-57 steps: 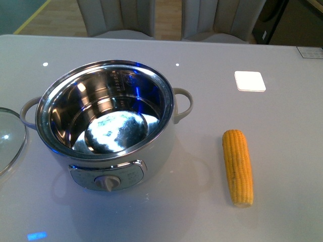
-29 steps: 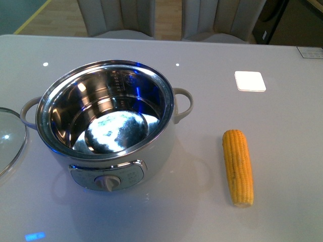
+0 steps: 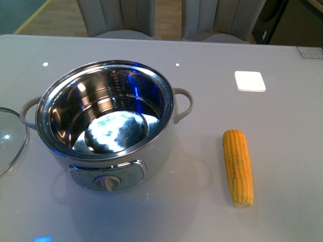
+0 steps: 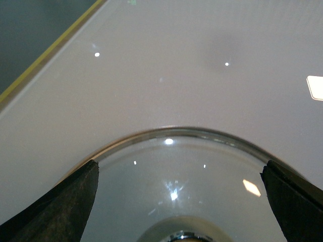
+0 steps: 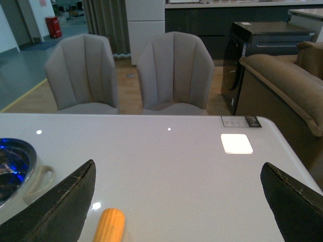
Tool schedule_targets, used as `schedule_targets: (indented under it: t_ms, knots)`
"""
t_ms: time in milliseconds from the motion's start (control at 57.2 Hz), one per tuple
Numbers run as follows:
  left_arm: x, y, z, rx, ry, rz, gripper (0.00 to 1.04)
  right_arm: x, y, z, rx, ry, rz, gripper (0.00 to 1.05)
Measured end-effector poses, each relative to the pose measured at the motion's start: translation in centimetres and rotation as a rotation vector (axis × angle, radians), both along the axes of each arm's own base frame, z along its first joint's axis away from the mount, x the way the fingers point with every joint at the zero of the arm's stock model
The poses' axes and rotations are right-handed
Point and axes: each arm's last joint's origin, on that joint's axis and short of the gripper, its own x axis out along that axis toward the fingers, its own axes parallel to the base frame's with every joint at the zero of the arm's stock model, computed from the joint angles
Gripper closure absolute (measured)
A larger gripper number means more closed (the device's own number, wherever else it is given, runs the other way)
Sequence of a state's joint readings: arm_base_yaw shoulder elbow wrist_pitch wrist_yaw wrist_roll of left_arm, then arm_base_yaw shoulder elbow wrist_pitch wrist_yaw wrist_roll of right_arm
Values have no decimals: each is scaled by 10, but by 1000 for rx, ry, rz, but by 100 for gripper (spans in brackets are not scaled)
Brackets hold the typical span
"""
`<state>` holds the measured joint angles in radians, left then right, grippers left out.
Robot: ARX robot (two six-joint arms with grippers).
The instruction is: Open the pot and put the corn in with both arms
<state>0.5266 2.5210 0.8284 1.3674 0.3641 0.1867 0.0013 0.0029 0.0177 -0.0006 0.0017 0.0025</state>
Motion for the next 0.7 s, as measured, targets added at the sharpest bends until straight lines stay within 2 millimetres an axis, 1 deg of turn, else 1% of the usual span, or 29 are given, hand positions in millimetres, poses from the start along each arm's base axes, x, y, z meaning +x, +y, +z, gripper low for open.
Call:
schedule_targets:
  t_ms: [157,297,437,490,542,700]
  knots:
    - [-4,-3,23,12,-28,-9,7,0,0,0,0,0,0,9]
    - [-14,-8,47,0,-48,-14,7,0,0,0,0,0,0,9]
    - [-30,-16,86,-25,-97,-4,7,0,0,0,0,0,0,9]
    - [-32,-17,95,-19,-119,-4,7,0,0,0,0,0,0,9]
    - [-31,-17,100,-14,-134,-4,7,0,0,0,0,0,0,9]
    - [-32,-18,100,-20,-129,-5,7,0,0,0,0,0,0,9]
